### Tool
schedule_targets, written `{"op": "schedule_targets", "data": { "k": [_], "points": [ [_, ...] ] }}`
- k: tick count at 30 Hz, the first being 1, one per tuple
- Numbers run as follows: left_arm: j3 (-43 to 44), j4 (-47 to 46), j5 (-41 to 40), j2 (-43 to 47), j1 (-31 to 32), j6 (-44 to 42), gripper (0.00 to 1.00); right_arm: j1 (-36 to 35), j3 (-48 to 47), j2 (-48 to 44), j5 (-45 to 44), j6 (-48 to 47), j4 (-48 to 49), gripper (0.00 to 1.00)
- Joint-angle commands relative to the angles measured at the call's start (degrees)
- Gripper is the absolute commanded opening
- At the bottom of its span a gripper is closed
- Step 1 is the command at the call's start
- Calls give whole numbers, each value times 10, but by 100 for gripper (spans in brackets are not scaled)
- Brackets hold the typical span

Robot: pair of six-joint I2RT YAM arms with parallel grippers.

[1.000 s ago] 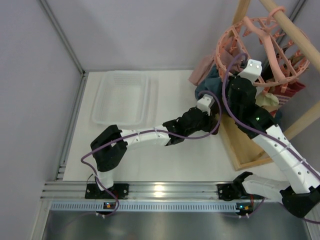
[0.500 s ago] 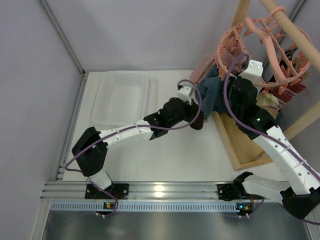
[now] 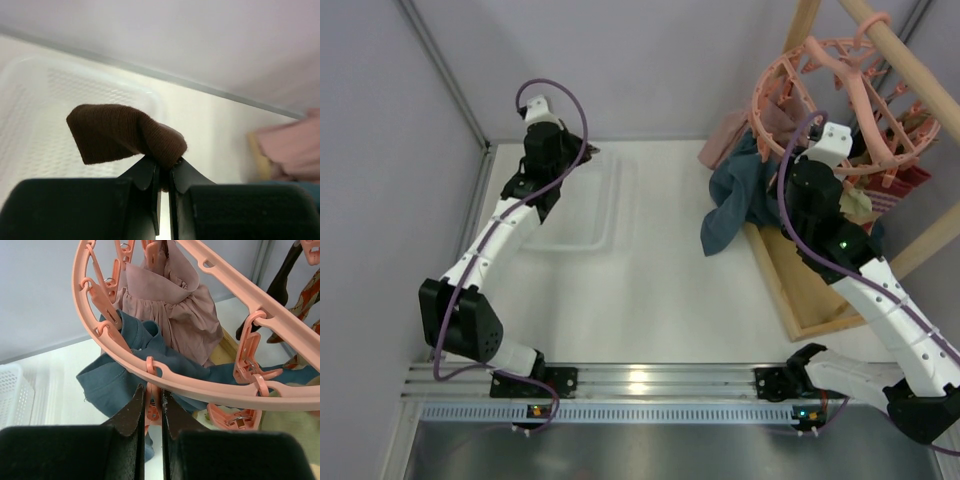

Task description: Remove the socks clipped to the hanger

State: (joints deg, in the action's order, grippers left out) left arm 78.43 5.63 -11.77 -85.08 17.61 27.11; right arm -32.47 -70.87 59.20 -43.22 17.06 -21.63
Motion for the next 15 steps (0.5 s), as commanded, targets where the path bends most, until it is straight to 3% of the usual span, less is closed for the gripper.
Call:
{"op": "schedule_targets", "data": {
  "k": [1, 5, 8, 9, 10, 11, 15],
  "points": [
    [-34, 46, -89, 6, -34, 26, 0, 3, -8, -12, 20, 1, -8, 0],
    [-77, 45, -107, -4, -51, 54, 0, 3, -10, -17, 25, 1, -13, 0],
    [-88, 46, -77, -25, -57, 74, 0, 4, -2, -20, 27, 2, -13, 0],
    [-83, 46, -67, -29, -57, 76, 8, 3, 1, -21, 27, 3, -12, 0],
    [-79, 46, -58, -37, -57, 73, 50, 3, 3, -21, 28, 2, -14, 0],
    [-75, 46, -50, -38, -57, 73, 65, 4, 6, -22, 29, 2, -15, 0],
    [-51, 52, -47, -32, -52, 66, 98, 4, 12, -26, 29, 2, -13, 0]
  ]
}}
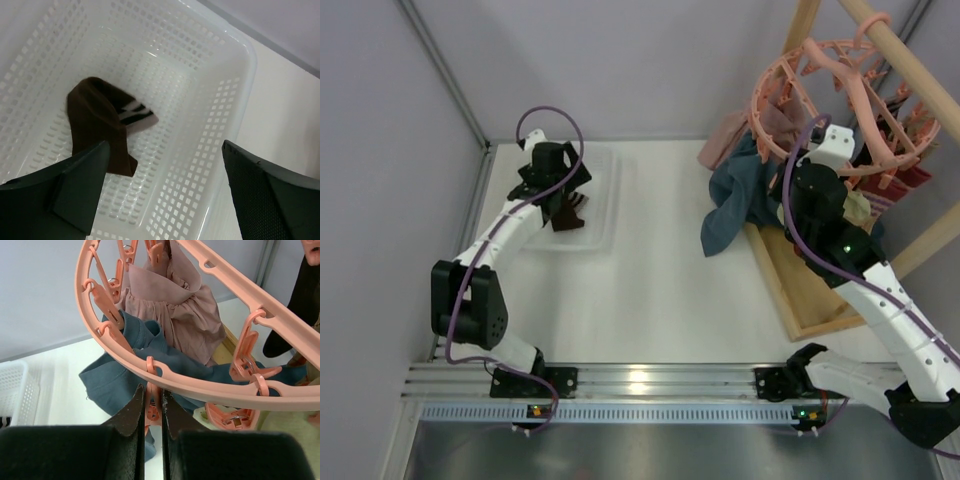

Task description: Remove the socks clipped to the hanger

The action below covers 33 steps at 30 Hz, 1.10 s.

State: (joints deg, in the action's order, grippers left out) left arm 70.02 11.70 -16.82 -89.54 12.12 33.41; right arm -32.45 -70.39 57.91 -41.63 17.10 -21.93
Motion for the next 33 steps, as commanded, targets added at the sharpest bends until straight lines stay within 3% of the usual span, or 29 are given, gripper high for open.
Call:
{"op": "schedule_targets", "data": {
  "k": [1, 6, 10, 13, 14, 17, 19, 21, 24, 33],
  "points": [
    [45, -6, -6, 16, 12, -10, 98, 5, 7, -11, 14, 1, -11, 0],
    [76, -7, -85, 37, 113, -83, 98, 5, 3, -5, 21, 5, -15, 0],
    [78, -39, 28, 52, 183, -70, 98, 6, 3, -1, 29, 10, -17, 2],
    [34, -133, 87, 60, 243, -63, 87, 8, -5, 8, 39, 12, -29, 26],
    [24, -150, 101, 60, 264, -67, 85, 9, -15, 11, 51, 11, -34, 44],
    [23, -179, 99, 45, 340, -98, 75, 8, -43, 18, 81, 17, -69, 76],
    [28, -193, 102, 25, 383, -110, 67, 8, -61, 17, 96, 32, -104, 83],
    [35, -212, 123, 5, 414, -115, 52, 8, -76, 7, 115, 42, -122, 84],
    [51, -236, 159, -27, 439, -113, 40, 8, -84, -8, 134, 57, -153, 84],
    [156, -247, 174, -156, 458, -74, 34, 7, -91, -89, 146, 73, -245, 84]
  ]
}}
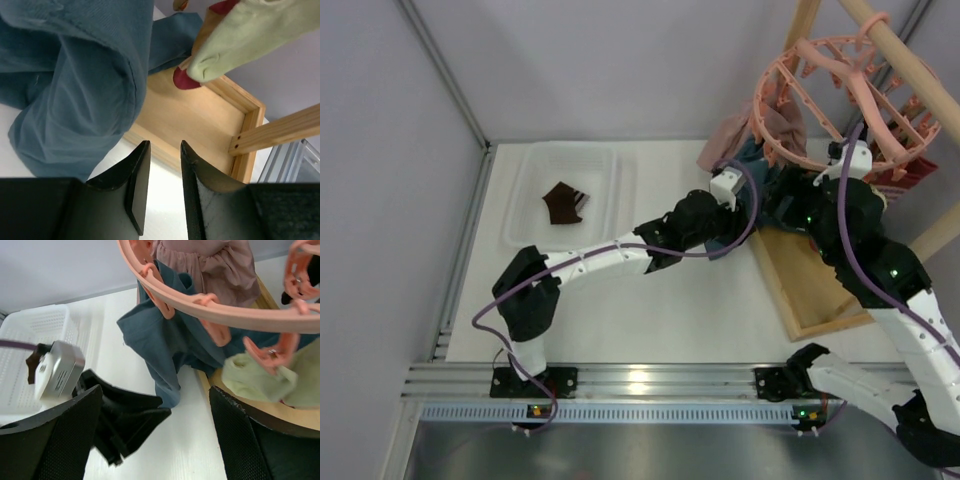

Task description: Remove the socks clipped to the hanger

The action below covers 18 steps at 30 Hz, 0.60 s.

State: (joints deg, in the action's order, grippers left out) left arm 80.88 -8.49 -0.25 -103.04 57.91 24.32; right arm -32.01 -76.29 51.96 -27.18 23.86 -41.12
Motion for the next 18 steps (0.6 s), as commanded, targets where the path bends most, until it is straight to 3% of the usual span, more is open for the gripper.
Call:
{"op": "schedule_targets", "data": {
  "k": [1, 9, 18],
  "points": [
    [57, -45, 10, -31, 0, 20, 35, 4, -43, -34, -8, 1, -64, 82],
    [137, -44, 9, -103, -4, 29, 47, 4, -82, -47, -129, -56, -141, 72],
    [149, -45, 22, -108, -24, 35, 47, 26, -24, -35, -115, -145, -33, 66]
  ]
}}
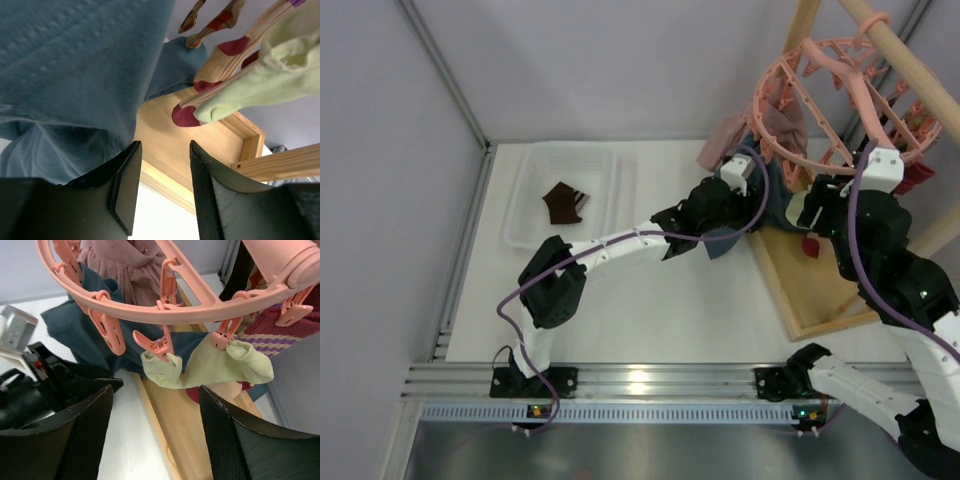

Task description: Remove the socks clipped to the hanger

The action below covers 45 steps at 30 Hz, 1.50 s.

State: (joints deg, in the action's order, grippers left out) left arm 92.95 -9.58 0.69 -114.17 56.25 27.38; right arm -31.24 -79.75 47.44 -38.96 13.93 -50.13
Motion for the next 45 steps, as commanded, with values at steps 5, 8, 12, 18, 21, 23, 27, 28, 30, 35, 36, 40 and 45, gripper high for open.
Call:
{"op": "schedule_targets", "data": {
  "k": [5, 8, 12, 18, 21, 23, 27, 28, 30, 35, 36, 40, 45],
  "points": [
    [29, -34, 27, 4, -18, 15, 48, 64, 22, 27, 77, -60, 90, 64],
    [28, -34, 31, 7, -20, 15, 48, 101, 29, 33, 111, -72, 115, 61],
    [22, -34, 34, 11, -21, 14, 48, 143, 34, 51, 137, -96, 134, 61],
    [15, -34, 50, 13, -23, 15, 48, 157, 27, 65, 158, -105, 154, 60],
    [14, -35, 92, 15, -22, 18, 49, 157, 26, 67, 166, -100, 151, 58],
    [7, -50, 112, 18, -20, 13, 52, 157, 28, 63, 170, -91, 147, 58],
    [-17, -62, 89, 34, -4, -14, 63, 159, 26, 54, 179, -77, 133, 58],
    [-22, -63, 78, 40, 8, -27, 68, 158, 26, 52, 187, -75, 130, 58],
    [-23, -67, 58, 38, 18, -36, 82, 158, 25, 49, 195, -69, 127, 58],
    [-4, -92, 102, 13, 22, -44, 98, 157, 18, 38, 229, -52, 120, 58],
    [-1, -103, 113, 1, 23, -46, 98, 158, 16, 38, 232, -51, 116, 58],
    [36, -117, 108, -38, 22, -53, 98, 158, 11, 33, 237, -50, 108, 58],
    [71, -117, 78, -77, 21, -41, 98, 158, -2, 28, 237, -50, 96, 58]
  ]
}}
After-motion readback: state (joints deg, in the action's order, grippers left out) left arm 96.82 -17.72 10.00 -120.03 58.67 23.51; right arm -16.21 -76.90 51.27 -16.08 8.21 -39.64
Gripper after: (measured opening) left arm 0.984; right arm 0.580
